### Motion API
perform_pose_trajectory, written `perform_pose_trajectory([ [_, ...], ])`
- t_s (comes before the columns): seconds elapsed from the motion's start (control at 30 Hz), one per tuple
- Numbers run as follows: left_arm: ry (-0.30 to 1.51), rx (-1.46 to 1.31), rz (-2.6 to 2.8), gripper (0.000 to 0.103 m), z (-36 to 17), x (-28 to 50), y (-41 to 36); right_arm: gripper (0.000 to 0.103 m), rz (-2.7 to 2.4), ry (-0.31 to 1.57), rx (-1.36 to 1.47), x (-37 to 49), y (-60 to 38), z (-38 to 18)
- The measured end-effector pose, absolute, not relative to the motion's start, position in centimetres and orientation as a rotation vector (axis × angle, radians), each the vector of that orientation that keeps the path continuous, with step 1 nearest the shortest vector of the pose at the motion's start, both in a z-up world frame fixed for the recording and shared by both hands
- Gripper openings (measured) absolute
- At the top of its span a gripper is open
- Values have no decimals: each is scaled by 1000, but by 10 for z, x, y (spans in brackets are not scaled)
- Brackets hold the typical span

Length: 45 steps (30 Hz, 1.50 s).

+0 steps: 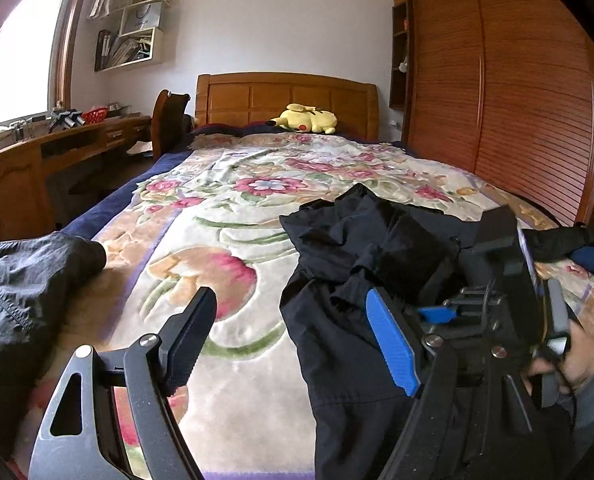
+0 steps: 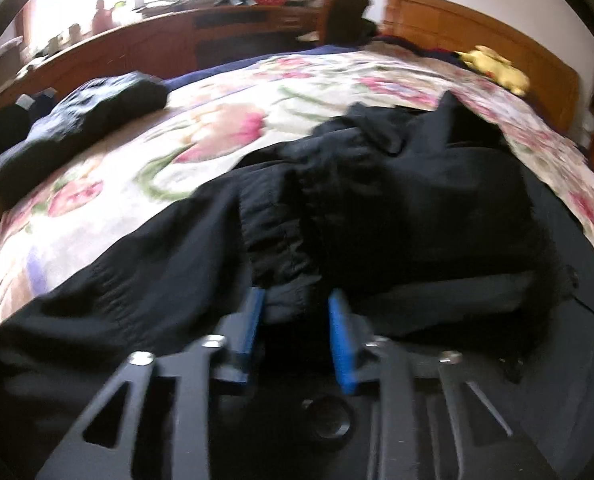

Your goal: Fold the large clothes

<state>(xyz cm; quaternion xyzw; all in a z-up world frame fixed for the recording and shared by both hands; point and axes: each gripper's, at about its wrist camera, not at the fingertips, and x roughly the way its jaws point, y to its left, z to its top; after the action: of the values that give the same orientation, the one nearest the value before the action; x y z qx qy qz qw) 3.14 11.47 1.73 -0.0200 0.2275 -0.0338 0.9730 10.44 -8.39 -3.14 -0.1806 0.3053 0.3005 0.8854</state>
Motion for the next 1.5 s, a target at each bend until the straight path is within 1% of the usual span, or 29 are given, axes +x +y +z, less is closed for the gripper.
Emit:
perform_pose_trajectory([
  [0.07, 460, -28, -70, 78, 16, 29, 112, 17, 625, 615, -306, 106, -98, -22],
  [0.17, 460, -24, -80, 78, 16, 26, 107, 15, 584, 539, -245, 99, -122, -4],
  [0.37, 438, -21, -116, 78, 23, 20, 96, 15, 487, 389, -128, 74, -181, 31],
  [0.53, 421, -43, -154, 78, 29, 20, 87, 15, 413, 337, -67, 57, -214, 37],
  [0.67, 417, -54, -191, 78, 34, 22, 78, 15, 362, 346, -80, 48, -214, 34],
  [0.97, 431, -48, -236, 78, 32, 23, 62, 15, 281, 352, 11, 11, -246, 58],
  [1.27, 421, -7, -226, 78, 28, 20, 49, 15, 140, 470, -2, -11, -267, 39],
  [1.33, 416, 0, -230, 78, 28, 20, 45, 19, 124, 494, -26, -16, -266, 34],
  [1.4, 405, 9, -225, 78, 29, 19, 43, 32, 99, 514, -57, -21, -267, 31],
  [1.43, 402, 13, -224, 78, 28, 18, 41, 35, 80, 519, -74, -24, -269, 32],
  [1.5, 404, 26, -230, 78, 28, 19, 37, 51, 53, 527, -102, -29, -273, 33],
])
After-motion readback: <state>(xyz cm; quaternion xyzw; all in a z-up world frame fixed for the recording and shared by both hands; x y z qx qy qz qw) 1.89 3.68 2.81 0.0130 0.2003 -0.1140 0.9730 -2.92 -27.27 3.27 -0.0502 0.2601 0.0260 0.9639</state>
